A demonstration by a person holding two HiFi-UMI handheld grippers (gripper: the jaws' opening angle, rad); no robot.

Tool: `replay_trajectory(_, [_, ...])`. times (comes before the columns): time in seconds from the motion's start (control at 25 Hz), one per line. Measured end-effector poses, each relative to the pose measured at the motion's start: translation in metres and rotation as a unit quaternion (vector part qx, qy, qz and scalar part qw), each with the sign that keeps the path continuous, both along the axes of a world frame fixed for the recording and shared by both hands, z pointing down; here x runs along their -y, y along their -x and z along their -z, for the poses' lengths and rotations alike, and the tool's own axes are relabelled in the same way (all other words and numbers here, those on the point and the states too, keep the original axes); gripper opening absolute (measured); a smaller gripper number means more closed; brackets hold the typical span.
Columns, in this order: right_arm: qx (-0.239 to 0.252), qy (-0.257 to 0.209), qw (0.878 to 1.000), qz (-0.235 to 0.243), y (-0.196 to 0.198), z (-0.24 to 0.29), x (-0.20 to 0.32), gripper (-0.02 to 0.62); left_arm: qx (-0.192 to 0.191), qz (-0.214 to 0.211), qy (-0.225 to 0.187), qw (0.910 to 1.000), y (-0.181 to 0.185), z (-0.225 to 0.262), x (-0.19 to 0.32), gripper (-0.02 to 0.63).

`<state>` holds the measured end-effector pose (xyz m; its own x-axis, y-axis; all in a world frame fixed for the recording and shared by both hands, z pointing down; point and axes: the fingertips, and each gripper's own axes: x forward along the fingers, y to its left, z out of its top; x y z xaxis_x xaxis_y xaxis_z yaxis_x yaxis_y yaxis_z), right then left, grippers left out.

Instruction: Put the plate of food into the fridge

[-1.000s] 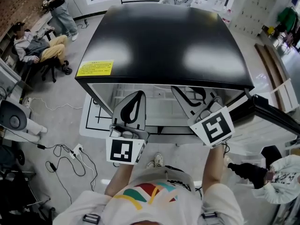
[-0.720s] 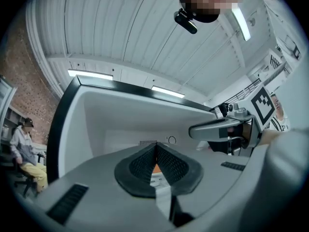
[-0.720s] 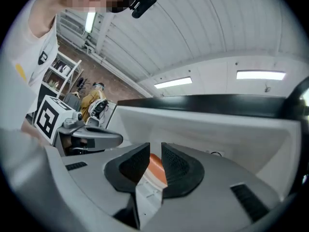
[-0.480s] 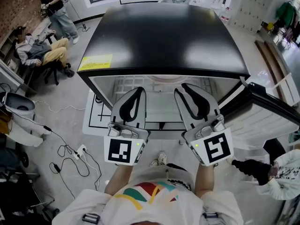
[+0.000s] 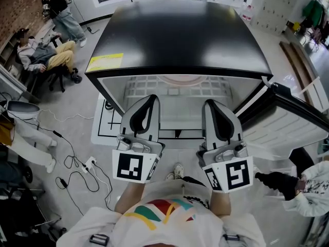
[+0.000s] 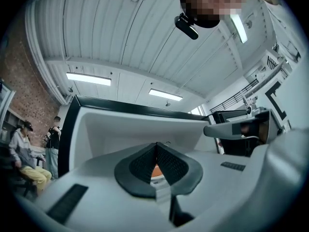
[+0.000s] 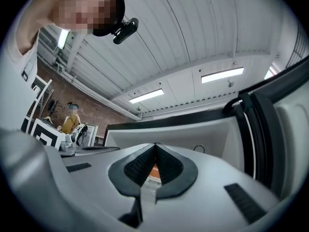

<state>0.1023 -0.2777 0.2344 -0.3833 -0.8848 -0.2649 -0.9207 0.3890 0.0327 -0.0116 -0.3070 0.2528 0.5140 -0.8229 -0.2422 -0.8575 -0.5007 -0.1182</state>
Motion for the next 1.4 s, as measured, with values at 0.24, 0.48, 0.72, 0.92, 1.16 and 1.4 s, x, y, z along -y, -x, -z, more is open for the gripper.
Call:
replay_trajectory(0.24, [-0.014, 0.017, 1.0, -0.01, 0.005, -0.02, -0.009, 0.002, 0.005, -0.006, 0.005, 1.0, -0.004, -0.006, -0.005, 0.008])
replay_trajectory(0.48, [-0.027, 0.024, 0.999, -0.011, 0.009, -0.031, -0.014, 0.002, 0.008, -0.015, 0.007, 0.9998, -0.011, -0.009, -0.008, 0.008])
replay_trajectory(0.72, [-0.035, 0.026, 0.999, -0.023, 0.003, -0.033, -0.012, 0.002, 0.007, -0.019, 0.005, 0.9998, -0.015, -0.008, -0.009, 0.008])
replay_trajectory(0.92, [-0.047, 0.026, 0.998, -0.03, 0.001, -0.034, -0.01, 0.0, 0.005, -0.02, 0.004, 0.9998, -0.015, -0.007, -0.008, 0.008])
replay_trajectory(1.16, [-0.055, 0.028, 0.998, -0.032, 0.002, -0.036, -0.008, 0.0, 0.004, -0.019, 0.004, 0.9998, -0.014, -0.008, -0.007, 0.008])
replay_trajectory(1.4, [-0.06, 0.03, 0.997, -0.027, 0.006, -0.037, -0.005, 0.0, 0.002, -0.013, 0.004, 0.9999, -0.009, -0.008, -0.006, 0.008])
